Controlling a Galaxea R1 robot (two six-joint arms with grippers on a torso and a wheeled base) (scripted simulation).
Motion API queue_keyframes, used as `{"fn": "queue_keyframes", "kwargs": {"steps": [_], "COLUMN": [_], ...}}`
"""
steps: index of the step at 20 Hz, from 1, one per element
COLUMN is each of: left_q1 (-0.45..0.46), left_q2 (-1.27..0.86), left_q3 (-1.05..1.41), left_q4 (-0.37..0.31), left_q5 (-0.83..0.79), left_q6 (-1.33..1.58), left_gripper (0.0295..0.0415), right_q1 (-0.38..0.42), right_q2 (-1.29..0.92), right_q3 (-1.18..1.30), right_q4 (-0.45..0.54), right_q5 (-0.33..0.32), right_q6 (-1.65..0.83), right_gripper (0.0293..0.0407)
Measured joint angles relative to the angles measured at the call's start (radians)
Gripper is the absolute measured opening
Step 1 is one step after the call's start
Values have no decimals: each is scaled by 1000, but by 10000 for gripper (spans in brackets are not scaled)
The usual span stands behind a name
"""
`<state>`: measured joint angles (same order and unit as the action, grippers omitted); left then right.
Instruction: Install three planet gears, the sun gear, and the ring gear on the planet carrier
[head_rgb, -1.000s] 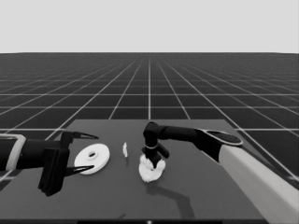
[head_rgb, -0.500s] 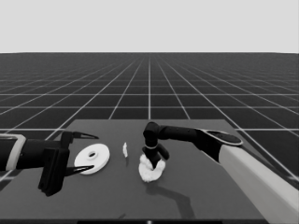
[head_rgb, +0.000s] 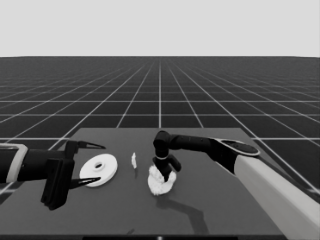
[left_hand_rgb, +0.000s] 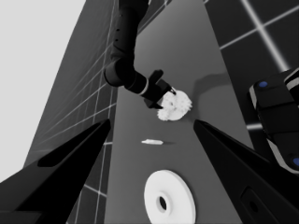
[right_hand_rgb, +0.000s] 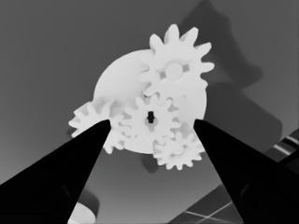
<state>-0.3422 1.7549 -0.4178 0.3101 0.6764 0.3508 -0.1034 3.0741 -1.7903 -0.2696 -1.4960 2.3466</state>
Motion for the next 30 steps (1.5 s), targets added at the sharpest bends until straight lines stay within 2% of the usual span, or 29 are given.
{"fn": "queue_keyframes", "kwargs": {"steps": [1, 2, 3, 5, 7, 11, 12, 13, 14, 16, 21, 22, 23, 24, 25, 27, 30], "left_q1": [0, 0, 0, 0, 0, 0, 0, 0, 0, 0, 0, 16, 13, 27, 41, 58, 66], "left_q2": [0, 0, 0, 0, 0, 0, 0, 0, 0, 0, 0, 76, 240, 370, 457, 558, 616], "left_q3": [0, 0, 0, 0, 0, 0, 0, 0, 0, 0, 0, -203, -462, -710, -905, -1146, -1284], "left_q4": [0, 0, 0, 0, 0, 0, 0, 0, 0, 0, 0, 113, -25, -171, -261, -339, -366], "left_q5": [0, 0, 0, 0, 0, 0, 0, 0, 0, 0, 0, 368, 665, 793, 858, 924, 956], "left_q6": [0, 0, 0, 0, 0, 0, 0, 0, 0, 0, 0, -484, -824, -951, -996, -1009, -997], "left_gripper": [385, 385, 385, 385, 385, 385, 385, 385, 385, 385, 385, 407, 412, 400, 392, 386, 385], "right_q1": [0, 100, 205, 301, 331, 343, 189, -9, -117, -209, -249, -250, -250, -251, -251, -251, -251], "right_q2": [0, -30, -33, -28, -25, -23, -294, -713, -974, -1203, -1308, -1311, -1312, -1313, -1314, -1315, -1315], "right_q3": [0, 108, 135, 122, 108, 100, 557, 904, 1107, 1302, 1397, 1400, 1401, 1402, 1403, 1403, 1403], "right_q4": [0, 114, 193, 273, 302, 315, 14, -168, -275, -375, -424, -426, -427, -427, -428, -428, -428], "right_q5": [0, -61, -82, -86, -86, -86, 79, 176, 232, 286, 314, 315, 315, 315, 316, 316, 316], "right_q6": [0, -357, -593, -843, -936, -981, -1395, -1657, -1811, -1954, -2025, -2027, -2029, -2030, -2030, -2030, -2031], "right_gripper": [385, 393, 391, 386, 385, 385, 406, 395, 389, 385, 385, 385, 385, 385, 385, 385, 385]}}
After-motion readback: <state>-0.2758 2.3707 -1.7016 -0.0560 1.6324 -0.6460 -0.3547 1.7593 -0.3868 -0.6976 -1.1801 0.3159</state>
